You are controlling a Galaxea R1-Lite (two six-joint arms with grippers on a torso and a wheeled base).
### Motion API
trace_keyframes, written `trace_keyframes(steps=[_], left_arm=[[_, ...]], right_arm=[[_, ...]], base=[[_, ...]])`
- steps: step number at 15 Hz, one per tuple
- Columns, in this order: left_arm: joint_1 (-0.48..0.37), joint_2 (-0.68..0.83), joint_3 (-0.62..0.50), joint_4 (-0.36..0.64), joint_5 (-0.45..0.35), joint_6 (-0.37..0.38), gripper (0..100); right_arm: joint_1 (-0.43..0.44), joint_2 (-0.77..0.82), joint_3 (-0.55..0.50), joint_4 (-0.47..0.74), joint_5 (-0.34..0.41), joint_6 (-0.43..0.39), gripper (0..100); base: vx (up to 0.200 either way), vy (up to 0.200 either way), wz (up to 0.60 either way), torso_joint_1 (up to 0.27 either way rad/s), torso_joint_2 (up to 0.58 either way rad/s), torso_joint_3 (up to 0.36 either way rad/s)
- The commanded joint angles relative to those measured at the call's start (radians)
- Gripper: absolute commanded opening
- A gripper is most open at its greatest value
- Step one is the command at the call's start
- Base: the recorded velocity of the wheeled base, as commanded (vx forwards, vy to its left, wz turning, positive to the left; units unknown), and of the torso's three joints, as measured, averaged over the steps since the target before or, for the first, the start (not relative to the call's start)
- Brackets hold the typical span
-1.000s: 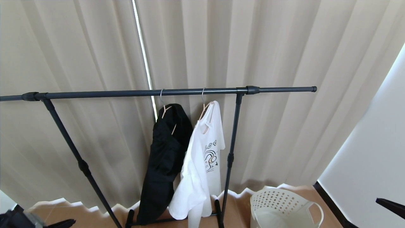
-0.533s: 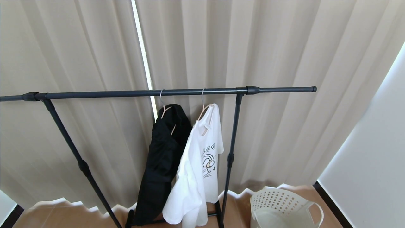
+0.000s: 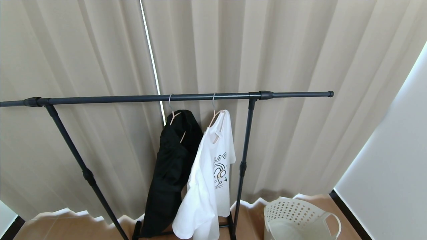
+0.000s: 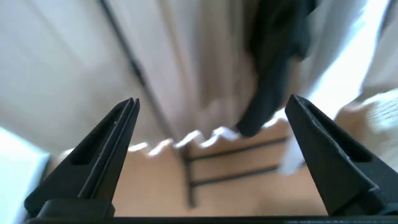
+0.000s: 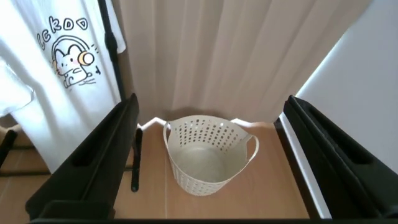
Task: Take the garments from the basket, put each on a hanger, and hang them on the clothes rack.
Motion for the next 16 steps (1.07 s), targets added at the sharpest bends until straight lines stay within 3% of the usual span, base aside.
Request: trace_keyframes(steps=[1, 2, 3, 4, 7, 9, 12, 16], left_arm=[[0.013, -0.029, -0.002, 0.027, -0.056, 0.000, 100], [0.013, -0.029, -0.002, 0.027, -0.056, 0.000, 100], [0.100, -0.037, -0.007, 0.044, -0.042, 0.076, 100], [0.159, -0.061, -0.007, 0.044, -0.045, 0.074, 100], [0.105, -0.127, -0.007, 0.044, -0.073, 0.023, 100], [0.108, -0.127, -0.007, 0.044, -0.070, 0.020, 100], [0.108, -0.127, -0.007, 0.044, -0.071, 0.020, 100], [0.108, -0.127, -0.007, 0.044, -0.070, 0.020, 100]], right_arm=[[-0.076, -0.109, -0.001, 0.006, 0.014, -0.021, 100], [-0.076, -0.109, -0.001, 0.006, 0.014, -0.021, 100], [-0.076, -0.109, -0.001, 0.008, 0.006, -0.021, 100], [-0.076, -0.109, -0.001, 0.006, 0.005, -0.021, 100], [-0.076, -0.108, 0.001, 0.008, 0.026, -0.011, 100], [-0.074, -0.109, 0.007, 0.008, 0.166, 0.085, 100], [-0.074, -0.109, 0.012, -0.003, 0.081, 0.092, 100], [-0.074, -0.109, 0.012, -0.003, 0.083, 0.121, 100]], base=[[0.000, 0.000, 0.00, 0.000, 0.00, 0.000], [0.000, 0.000, 0.00, 0.000, 0.00, 0.000], [0.000, 0.000, 0.00, 0.000, 0.00, 0.000], [0.000, 0.000, 0.00, 0.000, 0.00, 0.000], [0.000, 0.000, 0.00, 0.000, 0.00, 0.000], [0.000, 0.000, 0.00, 0.000, 0.00, 0.000], [0.000, 0.000, 0.00, 0.000, 0.00, 0.000], [0.000, 0.000, 0.00, 0.000, 0.00, 0.000]])
